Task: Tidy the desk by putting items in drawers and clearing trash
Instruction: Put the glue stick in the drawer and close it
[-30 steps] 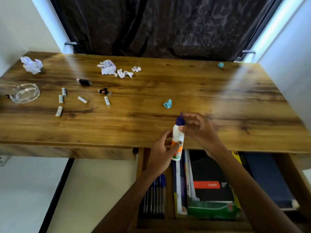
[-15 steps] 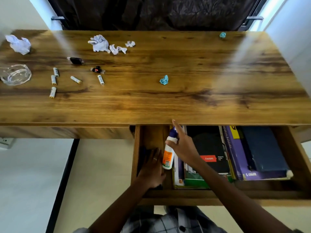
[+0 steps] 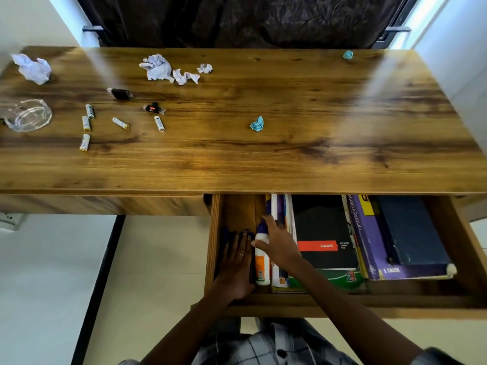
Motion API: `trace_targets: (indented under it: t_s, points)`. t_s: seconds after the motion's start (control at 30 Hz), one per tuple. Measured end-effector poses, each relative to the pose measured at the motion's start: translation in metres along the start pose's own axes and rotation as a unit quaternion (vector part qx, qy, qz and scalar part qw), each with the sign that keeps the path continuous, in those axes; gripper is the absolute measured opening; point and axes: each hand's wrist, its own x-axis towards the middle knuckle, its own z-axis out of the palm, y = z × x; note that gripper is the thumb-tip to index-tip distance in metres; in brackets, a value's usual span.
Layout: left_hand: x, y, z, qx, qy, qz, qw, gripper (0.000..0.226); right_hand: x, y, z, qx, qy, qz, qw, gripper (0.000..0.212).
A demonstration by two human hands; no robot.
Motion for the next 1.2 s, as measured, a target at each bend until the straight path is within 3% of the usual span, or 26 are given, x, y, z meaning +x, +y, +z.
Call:
trace_targets:
  t_s: [0.13,0.47,0.6,0.8,0.9,1.03,1.2]
  points:
    - [0.000,-0.002,0.003,0.011,-0.021,0.006,1.000,0.104,-0.003,0.002,0.007,-0.125,-0.002,0.013,0.992,0.073]
    - [0.005,-0.004,0.008,0.039,-0.020,0.018,0.999,0.110,-0.006,0.005,0.010,-0.109,0.005,0.033,0.993,0.075]
    - [0.005,0.000,0.010,0.003,0.014,0.029,0.999,0.125,-0.009,0.008,0.011,-0.084,0.020,0.032,0.996,0.075]
    - [-0.010,0.010,-0.010,-0.038,0.097,0.057,0.993,0.095,-0.033,0.032,-0.004,-0.051,0.133,-0.036,0.989,0.043]
    - [-0.024,0.026,-0.014,-0.054,0.130,0.053,0.989,0.079,-0.050,0.050,-0.012,-0.066,0.159,-0.090,0.981,0.037]
    - [-0.039,0.054,-0.011,-0.087,0.135,0.057,0.985,0.074,-0.072,0.068,-0.023,-0.114,0.114,-0.141,0.977,0.039]
    - [-0.045,0.066,-0.002,0.004,0.111,0.132,0.985,0.066,-0.101,0.073,-0.029,-0.187,0.066,-0.134,0.971,0.044]
